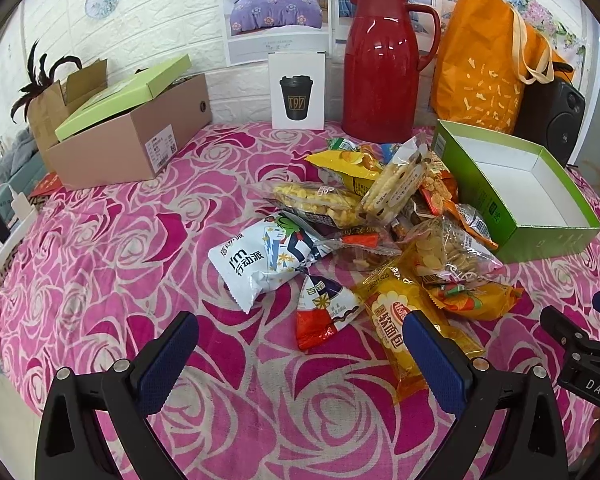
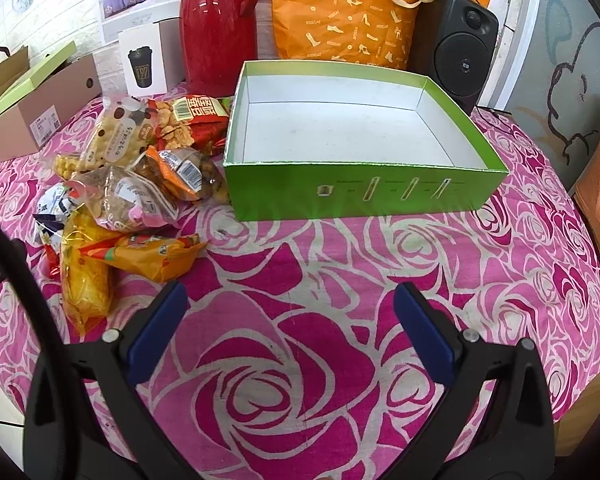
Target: Organize snacks
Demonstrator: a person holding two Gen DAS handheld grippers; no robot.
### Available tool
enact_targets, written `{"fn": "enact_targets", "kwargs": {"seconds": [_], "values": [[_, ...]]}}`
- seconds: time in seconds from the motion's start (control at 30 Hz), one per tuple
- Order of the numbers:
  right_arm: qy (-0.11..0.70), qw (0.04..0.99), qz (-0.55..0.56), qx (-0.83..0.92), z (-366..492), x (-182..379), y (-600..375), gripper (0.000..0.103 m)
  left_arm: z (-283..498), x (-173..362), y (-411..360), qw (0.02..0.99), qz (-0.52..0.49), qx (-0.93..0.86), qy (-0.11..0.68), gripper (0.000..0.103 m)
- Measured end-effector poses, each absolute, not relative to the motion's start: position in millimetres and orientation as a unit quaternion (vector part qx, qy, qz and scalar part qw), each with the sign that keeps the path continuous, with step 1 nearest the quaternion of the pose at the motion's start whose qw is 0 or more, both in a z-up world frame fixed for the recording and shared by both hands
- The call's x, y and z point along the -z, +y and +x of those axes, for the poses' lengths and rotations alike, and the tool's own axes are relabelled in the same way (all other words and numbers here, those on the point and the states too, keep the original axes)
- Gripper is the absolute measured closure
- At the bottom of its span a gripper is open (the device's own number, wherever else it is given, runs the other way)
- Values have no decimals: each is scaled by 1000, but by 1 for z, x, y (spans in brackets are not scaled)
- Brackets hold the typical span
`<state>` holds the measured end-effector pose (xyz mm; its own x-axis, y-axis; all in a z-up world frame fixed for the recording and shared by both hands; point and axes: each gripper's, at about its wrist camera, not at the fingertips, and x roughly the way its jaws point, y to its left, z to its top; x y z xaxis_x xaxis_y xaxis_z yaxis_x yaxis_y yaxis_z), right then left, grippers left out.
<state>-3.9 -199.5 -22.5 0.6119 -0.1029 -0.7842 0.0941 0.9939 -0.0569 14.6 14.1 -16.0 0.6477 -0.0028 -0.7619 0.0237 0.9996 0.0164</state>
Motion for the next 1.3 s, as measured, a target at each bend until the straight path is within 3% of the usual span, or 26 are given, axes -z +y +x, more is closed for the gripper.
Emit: {"fn": "enact_targets", "kwargs": {"seconds": [1.3], "values": [[449,893,-11,28,14,33,-190,0,30,22,18,903,-2,36,429,0]]}}
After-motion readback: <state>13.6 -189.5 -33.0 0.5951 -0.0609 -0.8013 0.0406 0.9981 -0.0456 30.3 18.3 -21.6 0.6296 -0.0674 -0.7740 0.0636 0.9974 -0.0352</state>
